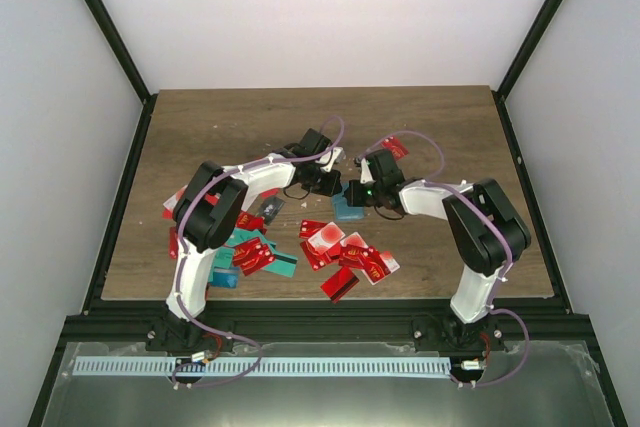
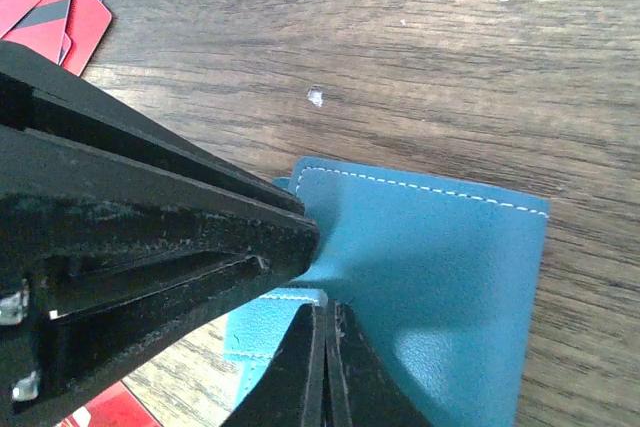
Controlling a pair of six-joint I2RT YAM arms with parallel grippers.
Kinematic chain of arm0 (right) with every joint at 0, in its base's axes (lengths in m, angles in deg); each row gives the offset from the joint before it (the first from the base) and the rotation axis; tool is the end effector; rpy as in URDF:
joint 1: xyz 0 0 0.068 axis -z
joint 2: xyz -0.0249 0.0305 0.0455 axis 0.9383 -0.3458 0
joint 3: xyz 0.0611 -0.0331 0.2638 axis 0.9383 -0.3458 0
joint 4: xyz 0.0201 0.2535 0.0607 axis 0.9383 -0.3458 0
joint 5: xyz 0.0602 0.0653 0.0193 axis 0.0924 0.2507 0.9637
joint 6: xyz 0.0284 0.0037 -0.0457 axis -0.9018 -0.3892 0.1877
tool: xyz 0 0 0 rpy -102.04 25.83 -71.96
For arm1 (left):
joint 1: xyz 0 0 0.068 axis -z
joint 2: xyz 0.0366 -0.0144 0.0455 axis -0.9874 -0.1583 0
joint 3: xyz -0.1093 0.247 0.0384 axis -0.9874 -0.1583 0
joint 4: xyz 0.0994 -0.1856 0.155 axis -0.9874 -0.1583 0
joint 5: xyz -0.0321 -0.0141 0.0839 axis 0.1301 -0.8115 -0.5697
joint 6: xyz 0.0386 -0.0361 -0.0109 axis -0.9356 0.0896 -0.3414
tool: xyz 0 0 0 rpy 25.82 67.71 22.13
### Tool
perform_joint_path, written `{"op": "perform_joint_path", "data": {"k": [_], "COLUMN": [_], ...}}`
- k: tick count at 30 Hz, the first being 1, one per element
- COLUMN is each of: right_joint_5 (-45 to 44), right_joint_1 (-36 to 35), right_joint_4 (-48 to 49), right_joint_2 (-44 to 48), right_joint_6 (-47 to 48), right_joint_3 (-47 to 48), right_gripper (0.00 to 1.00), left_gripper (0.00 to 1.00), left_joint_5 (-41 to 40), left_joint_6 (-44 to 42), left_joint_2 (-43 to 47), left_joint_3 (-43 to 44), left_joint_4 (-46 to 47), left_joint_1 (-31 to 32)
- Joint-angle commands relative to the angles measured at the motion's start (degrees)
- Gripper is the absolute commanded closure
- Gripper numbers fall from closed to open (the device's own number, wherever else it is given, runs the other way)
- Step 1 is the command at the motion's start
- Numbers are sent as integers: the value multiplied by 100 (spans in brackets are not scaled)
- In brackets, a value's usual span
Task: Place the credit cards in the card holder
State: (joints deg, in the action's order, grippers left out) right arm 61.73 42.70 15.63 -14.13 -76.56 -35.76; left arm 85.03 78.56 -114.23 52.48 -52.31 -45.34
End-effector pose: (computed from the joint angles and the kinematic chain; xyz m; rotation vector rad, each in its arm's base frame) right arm 0.3060 0.1677 0.1411 -0.1999 2.5266 0.7286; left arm 0.3580 -0.2707 0.1420 0.5924 2.6368 -0.7463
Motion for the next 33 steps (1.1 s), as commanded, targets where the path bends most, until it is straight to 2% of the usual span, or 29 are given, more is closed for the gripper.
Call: {"op": "perform_joint_path", "data": {"k": [1, 10, 19, 22, 28, 33], "right_joint_5": [-421, -984, -1189, -945, 234, 610], "right_joint_1": [44, 40, 35, 25, 22, 26], "right_joint_4": [-197, -215, -209, -151, 410, 360], "right_joint_2": [-25, 104, 80, 5, 171, 388], "right_joint_6": [74, 89, -106, -73, -220, -277], "right_joint_3": [-276, -674, -972, -937, -917, -582], "right_gripper": [99, 99, 99, 99, 99, 99], "left_gripper": [90, 90, 90, 90, 90, 90], "left_joint_5": [-172, -302, -301, -244, -199, -238], "left_joint_6": [-99, -107, -100, -83, -71, -72], "left_joint_2": [-26, -18, -7, -7, -140, -132], "left_joint_3": [-152, -160, -158, -152, -99, -107], "left_joint_4": [-213, -261, -247, -209, -201, -217], "left_joint_1": [21, 22, 20, 22, 65, 83]}}
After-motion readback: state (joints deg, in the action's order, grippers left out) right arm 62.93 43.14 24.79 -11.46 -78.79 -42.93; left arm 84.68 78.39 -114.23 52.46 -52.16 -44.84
